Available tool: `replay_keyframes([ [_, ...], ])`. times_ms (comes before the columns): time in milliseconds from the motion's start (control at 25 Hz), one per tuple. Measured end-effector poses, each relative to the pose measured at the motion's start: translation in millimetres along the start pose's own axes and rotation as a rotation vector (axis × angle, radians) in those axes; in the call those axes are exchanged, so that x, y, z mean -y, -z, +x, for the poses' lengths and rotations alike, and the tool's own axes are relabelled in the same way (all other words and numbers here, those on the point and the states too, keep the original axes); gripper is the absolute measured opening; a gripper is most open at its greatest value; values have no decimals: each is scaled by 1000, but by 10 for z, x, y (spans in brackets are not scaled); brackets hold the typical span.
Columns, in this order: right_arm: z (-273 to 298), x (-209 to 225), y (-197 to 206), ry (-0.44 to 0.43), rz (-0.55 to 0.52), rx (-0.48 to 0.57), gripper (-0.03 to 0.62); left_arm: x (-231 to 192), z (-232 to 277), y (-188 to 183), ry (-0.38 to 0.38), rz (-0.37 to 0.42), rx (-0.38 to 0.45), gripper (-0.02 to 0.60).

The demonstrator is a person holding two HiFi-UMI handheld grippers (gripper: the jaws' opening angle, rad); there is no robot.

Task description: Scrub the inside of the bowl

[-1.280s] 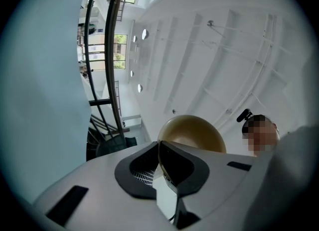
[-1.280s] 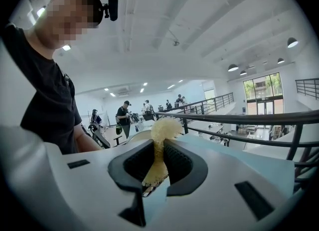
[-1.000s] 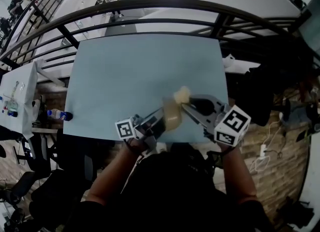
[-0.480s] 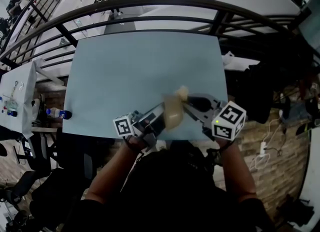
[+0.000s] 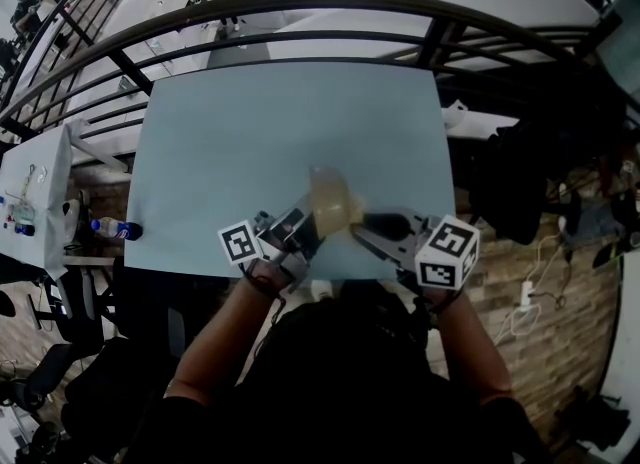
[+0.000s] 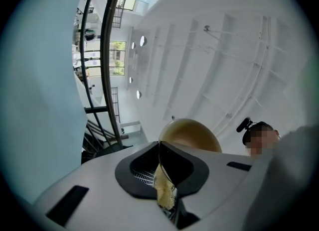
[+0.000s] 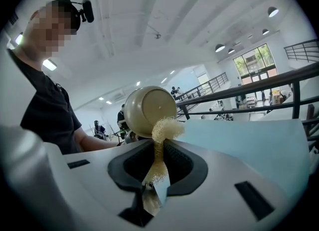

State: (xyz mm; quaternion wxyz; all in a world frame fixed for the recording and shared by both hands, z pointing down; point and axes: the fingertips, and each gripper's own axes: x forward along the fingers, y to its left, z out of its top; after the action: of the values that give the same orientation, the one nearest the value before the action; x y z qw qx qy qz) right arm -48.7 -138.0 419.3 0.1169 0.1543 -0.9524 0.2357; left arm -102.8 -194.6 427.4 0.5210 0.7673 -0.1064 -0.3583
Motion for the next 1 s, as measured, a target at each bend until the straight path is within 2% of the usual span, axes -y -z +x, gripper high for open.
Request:
replay_keyframes([
  [360, -75, -181, 13, -34, -5, 15, 64, -337, -135, -51, -143, 24, 27, 9],
  [600, -214, -128, -130, -22, -14, 57, 64, -572, -211, 119, -265, 58, -37, 8],
  [760, -233, -48, -122, -8, -9, 59, 64, -623, -262, 215, -289, 36, -42, 8],
  [1000, -240, 193, -25, 13, 24, 53, 64, -790, -308, 261, -350, 56, -71, 8],
])
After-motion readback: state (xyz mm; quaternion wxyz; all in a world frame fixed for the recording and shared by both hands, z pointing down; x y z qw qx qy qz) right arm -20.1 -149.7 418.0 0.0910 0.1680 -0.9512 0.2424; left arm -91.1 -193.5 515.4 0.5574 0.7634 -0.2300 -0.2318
